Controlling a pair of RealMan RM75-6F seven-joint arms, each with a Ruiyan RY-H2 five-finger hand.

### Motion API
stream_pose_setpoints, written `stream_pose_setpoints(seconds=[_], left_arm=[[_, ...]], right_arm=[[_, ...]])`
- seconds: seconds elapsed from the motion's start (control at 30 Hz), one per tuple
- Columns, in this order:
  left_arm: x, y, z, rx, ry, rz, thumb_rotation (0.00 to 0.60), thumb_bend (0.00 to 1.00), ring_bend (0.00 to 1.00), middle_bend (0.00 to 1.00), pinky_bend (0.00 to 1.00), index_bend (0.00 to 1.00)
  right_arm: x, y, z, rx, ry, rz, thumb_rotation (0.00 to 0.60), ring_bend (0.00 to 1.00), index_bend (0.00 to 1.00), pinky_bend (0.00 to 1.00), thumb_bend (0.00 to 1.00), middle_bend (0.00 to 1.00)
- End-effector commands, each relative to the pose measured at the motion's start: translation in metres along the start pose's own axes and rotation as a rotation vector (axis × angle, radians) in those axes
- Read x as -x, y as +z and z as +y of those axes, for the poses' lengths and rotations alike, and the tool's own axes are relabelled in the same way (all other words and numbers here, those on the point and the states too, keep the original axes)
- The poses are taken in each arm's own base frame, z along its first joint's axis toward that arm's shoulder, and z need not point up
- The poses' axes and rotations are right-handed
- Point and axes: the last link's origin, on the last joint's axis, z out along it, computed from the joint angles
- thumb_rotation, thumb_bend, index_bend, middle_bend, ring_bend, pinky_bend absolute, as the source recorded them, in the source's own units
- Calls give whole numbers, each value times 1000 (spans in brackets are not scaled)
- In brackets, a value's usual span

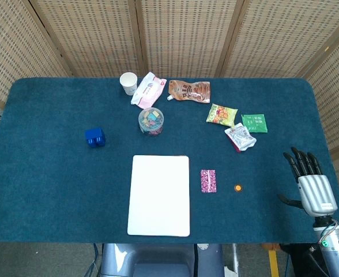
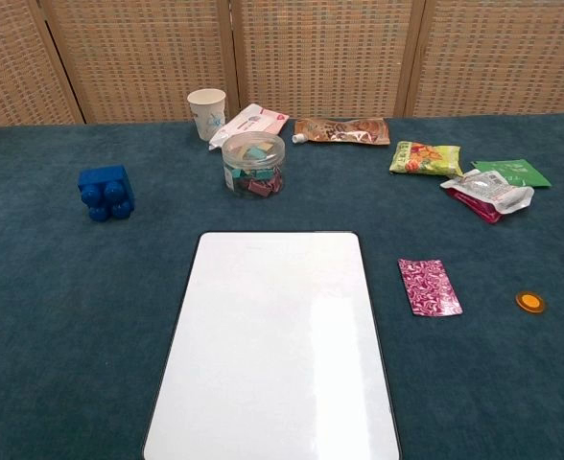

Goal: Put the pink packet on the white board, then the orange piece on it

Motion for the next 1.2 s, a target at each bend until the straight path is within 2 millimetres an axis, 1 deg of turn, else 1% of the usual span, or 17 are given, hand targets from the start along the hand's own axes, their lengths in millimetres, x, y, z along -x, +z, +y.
stream_pose_setpoints(seconds=[0.03, 0.17, 0.27, 0.4, 0.5, 0.6, 0.67, 0.73, 0.8, 0.93, 1.07, 1.2], left_arm=[[0, 0, 0, -2, 1, 0, 588, 0, 0, 0, 0, 0], [0, 0, 0, 2, -1, 5, 588, 0, 0, 0, 0, 0], [-1, 0, -1, 3, -1, 14, 588, 0, 0, 0, 0, 0], [1, 1, -1, 1, 4, 7, 590, 0, 0, 0, 0, 0], [4, 2, -1, -5, 10, -4, 588, 0, 0, 0, 0, 0], [6, 4, -3, -16, 18, -8, 589, 0, 0, 0, 0, 0], [6, 5, -4, -25, 20, -4, 588, 0, 0, 0, 0, 0], [7, 7, -5, -33, 21, -5, 587, 0, 0, 0, 0, 0], [8, 8, -7, -41, 23, -9, 588, 0, 0, 0, 0, 0], [11, 11, -11, -59, 26, -25, 588, 0, 0, 0, 0, 0], [10, 11, -11, -60, 21, -21, 588, 0, 0, 0, 0, 0], [8, 10, -13, -65, 16, -18, 588, 0, 0, 0, 0, 0]], right_arm=[[1, 0, -1, -5, -1, -4, 600, 0, 0, 0, 0, 0], [3, 0, -3, -16, 1, -23, 600, 0, 0, 0, 0, 0], [7, 4, -8, -37, 28, -59, 600, 0, 0, 0, 0, 0], [10, 25, -29, -137, 61, -160, 600, 0, 0, 0, 0, 0], [11, 45, -53, -230, 67, -222, 600, 0, 4, 0, 0, 0], [16, 67, -76, -300, 38, -273, 600, 0, 40, 0, 0, 0], [23, 79, -92, -329, 36, -324, 600, 0, 59, 0, 0, 0], [29, 88, -103, -345, 20, -362, 600, 0, 68, 0, 0, 0], [36, 96, -115, -358, 0, -390, 600, 0, 102, 0, 0, 0], [59, 110, -139, -345, -10, -448, 600, 0, 191, 0, 0, 0], [78, 118, -154, -314, -36, -472, 600, 0, 196, 0, 0, 0], [90, 123, -156, -272, -55, -485, 600, 0, 196, 0, 0, 0]])
